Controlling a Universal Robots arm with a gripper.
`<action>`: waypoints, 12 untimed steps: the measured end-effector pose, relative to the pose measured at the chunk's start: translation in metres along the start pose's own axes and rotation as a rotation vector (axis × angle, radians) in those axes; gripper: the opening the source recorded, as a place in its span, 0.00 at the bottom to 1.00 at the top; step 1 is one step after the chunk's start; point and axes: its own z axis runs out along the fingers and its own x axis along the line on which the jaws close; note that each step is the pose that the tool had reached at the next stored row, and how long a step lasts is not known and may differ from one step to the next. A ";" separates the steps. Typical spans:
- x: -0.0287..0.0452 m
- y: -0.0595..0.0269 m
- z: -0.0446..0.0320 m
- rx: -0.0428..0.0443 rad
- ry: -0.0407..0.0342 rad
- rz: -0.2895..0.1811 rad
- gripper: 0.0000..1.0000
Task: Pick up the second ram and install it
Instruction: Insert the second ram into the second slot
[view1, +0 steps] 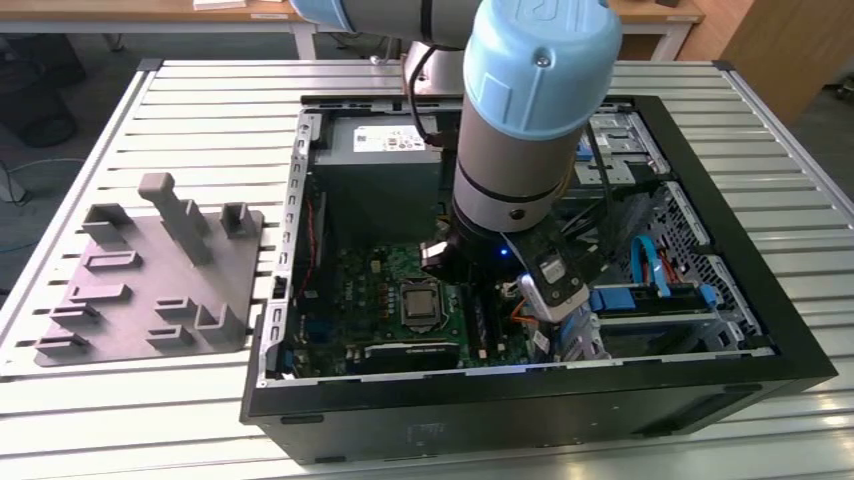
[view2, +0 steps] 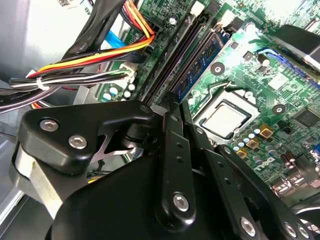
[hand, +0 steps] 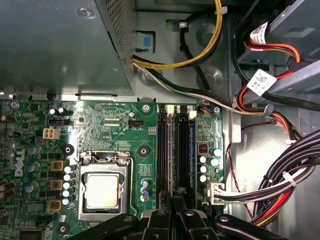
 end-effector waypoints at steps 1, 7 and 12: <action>0.0000 0.0002 0.0001 -0.0002 -0.0001 0.000 0.14; 0.0000 0.0018 0.0002 0.0001 0.0000 0.000 0.14; 0.0000 0.0028 0.0009 0.0015 0.0000 0.000 0.14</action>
